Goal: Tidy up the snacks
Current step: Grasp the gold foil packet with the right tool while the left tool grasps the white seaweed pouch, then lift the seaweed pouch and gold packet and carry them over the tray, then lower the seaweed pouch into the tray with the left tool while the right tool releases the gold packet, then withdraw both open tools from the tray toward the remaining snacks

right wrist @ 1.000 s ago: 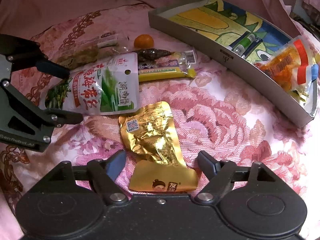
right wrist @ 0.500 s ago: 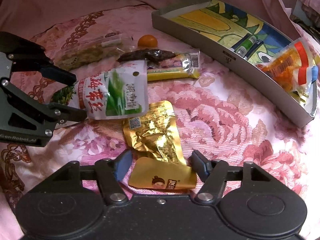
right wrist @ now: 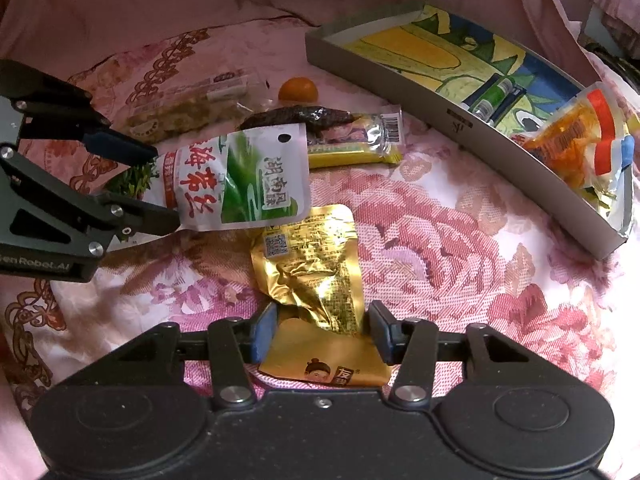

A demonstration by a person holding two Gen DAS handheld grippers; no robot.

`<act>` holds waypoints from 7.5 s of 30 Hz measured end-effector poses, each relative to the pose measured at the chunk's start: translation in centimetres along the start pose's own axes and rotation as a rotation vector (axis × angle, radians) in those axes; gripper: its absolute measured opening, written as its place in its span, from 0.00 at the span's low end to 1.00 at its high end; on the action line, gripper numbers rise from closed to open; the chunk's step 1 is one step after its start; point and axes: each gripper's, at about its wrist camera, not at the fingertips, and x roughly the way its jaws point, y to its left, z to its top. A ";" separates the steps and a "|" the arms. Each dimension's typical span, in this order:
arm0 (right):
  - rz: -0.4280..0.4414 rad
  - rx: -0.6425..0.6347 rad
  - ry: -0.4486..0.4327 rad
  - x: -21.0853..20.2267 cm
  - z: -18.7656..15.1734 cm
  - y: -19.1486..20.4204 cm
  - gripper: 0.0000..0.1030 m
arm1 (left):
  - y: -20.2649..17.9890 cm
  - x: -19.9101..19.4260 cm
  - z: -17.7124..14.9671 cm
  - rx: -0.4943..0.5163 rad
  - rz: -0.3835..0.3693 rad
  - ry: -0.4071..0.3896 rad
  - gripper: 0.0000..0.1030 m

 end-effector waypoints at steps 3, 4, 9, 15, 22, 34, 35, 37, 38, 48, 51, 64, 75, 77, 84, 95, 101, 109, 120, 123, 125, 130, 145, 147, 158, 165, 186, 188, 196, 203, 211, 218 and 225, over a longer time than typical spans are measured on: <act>0.005 0.013 -0.002 -0.1 -0.1 -0.2 0.50 | 0.1 -0.2 0.0 -0.008 -0.002 -0.008 0.51; 0.009 0.023 -0.002 -0.1 -0.1 -0.3 0.50 | 0.1 -0.3 0.0 -0.011 -0.003 -0.011 0.51; 0.030 0.080 -0.006 -0.3 -0.1 -1.0 0.49 | 0.2 -0.5 0.0 -0.019 -0.004 -0.022 0.51; 0.036 0.114 -0.028 -0.8 0.0 -1.2 0.49 | 0.3 -1.1 0.0 -0.031 -0.003 -0.059 0.51; 0.042 0.171 -0.086 -2.2 0.2 -2.0 0.49 | 1.0 -2.1 0.4 -0.083 0.012 -0.122 0.51; 0.053 0.276 -0.254 -5.7 1.1 -4.3 0.49 | 1.9 -3.8 1.0 -0.167 0.017 -0.243 0.51; 0.055 0.283 -0.268 -6.1 1.2 -4.5 0.49 | 2.0 -3.9 1.0 -0.176 0.018 -0.250 0.51; 0.059 0.287 -0.295 -6.8 1.6 -4.8 0.49 | 2.1 -4.1 1.3 -0.190 0.018 -0.265 0.51; 0.057 0.283 -0.309 -7.3 1.8 -5.0 0.49 | 2.2 -4.2 1.5 -0.197 0.018 -0.274 0.51; 0.010 0.190 -0.491 -10.4 5.5 -8.7 0.49 | 3.1 -4.5 5.6 -0.251 0.025 -0.373 0.51; -0.027 0.183 -0.565 -10.4 6.1 -10.9 0.49 | 3.3 -3.7 7.6 -0.274 0.024 -0.378 0.51; -0.143 0.424 -0.591 -7.2 8.2 -22.1 0.49 | 3.4 3.7 18.8 -0.379 0.037 -0.330 0.51; -0.140 0.451 -0.393 -3.5 8.9 -24.1 0.50 | 1.1 10.2 23.0 -0.421 0.049 -0.197 0.51; -0.134 0.459 -0.364 -3.0 8.9 -24.1 0.50 | 0.7 10.8 23.1 -0.416 0.058 -0.175 0.51; -0.131 0.458 -0.290 -1.5 8.9 -23.8 0.50 | -0.5 11.9 23.1 -0.386 0.071 -0.129 0.34; -0.096 0.469 -0.266 -0.6 9.0 -23.6 0.52 | -1.1 12.2 23.4 -0.369 0.056 -0.112 0.35; -0.105 0.477 -0.279 -0.6 8.8 -23.8 0.60 | -0.8 11.9 22.9 -0.401 0.064 -0.108 0.49; -0.106 0.512 -0.329 -1.7 8.6 -24.0 0.80 | 0.6 10.2 21.8 -0.473 0.100 -0.130 0.80; -0.081 0.455 -0.509 -5.9 8.0 -21.3 0.97 | 2.3 4.4 19.6 -0.554 0.188 -0.243 0.99; -0.084 0.420 -0.568 -7.7 7.4 -19.9 0.98 | 2.5 2.3 18.3 -0.572 0.203 -0.294 1.00; -0.087 0.400 -0.604 -8.9 6.9 -19.0 0.99 | 2.6 0.9 17.4 -0.584 0.212 -0.325 1.00; -0.092 0.361 -0.697 -11.7 5.7 -16.4 0.99 | 2.6 -2.4 14.4 -0.619 0.229 -0.388 1.00; -0.102 0.241 -0.727 -15.1 0.8 -7.4 0.99 | 1.0 -9.0 2.9 -0.604 0.323 -0.434 1.00; -0.090 0.226 -0.717 -15.3 0.2 -6.1 0.99 | 0.8 -9.4 1.3 -0.601 0.339 -0.428 1.00; -0.042 0.195 -0.596 -14.1 -2.4 -0.8 0.99 | -0.3 -10.6 -5.0 -0.659 0.383 -0.337 1.00; -0.040 0.197 -0.508 -12.6 -2.9 0.2 0.99 | -0.3 -10.7 -6.1 -0.692 0.371 -0.305 1.00; -0.021 0.302 -0.302 -8.5 -2.3 -0.6 0.99 | 1.0 -7.2 -5.0 -0.648 0.299 -0.079 1.00; -0.025 0.301 -0.287 -8.0 -2.1 -0.6 0.99 | 1.7 -6.6 -4.6 -0.643 0.283 -0.058 1.00; -0.016 0.287 -0.230 -5.0 -0.6 -0.5 0.99 | 5.5 -4.4 -2.4 -0.583 0.301 -0.067 1.00; 0.009 0.277 -0.222 -2.8 1.0 -0.5 0.99 | 8.1 -2.0 -0.7 -0.464 0.272 -0.072 1.00; 0.014 0.017 -0.267 -1.2 4.2 0.3 0.99 | 8.0 1.3 0.1 -0.268 0.292 -0.001 1.00; 0.129 -0.237 -0.299 1.1 7.1 0.0 0.99 | 9.0 2.6 -0.1 -0.285 0.251 0.022 1.00; 0.254 -0.386 -0.283 3.2 9.2 -0.1 0.99 | 10.2 3.8 -0.1 -0.326 0.221 0.033 1.00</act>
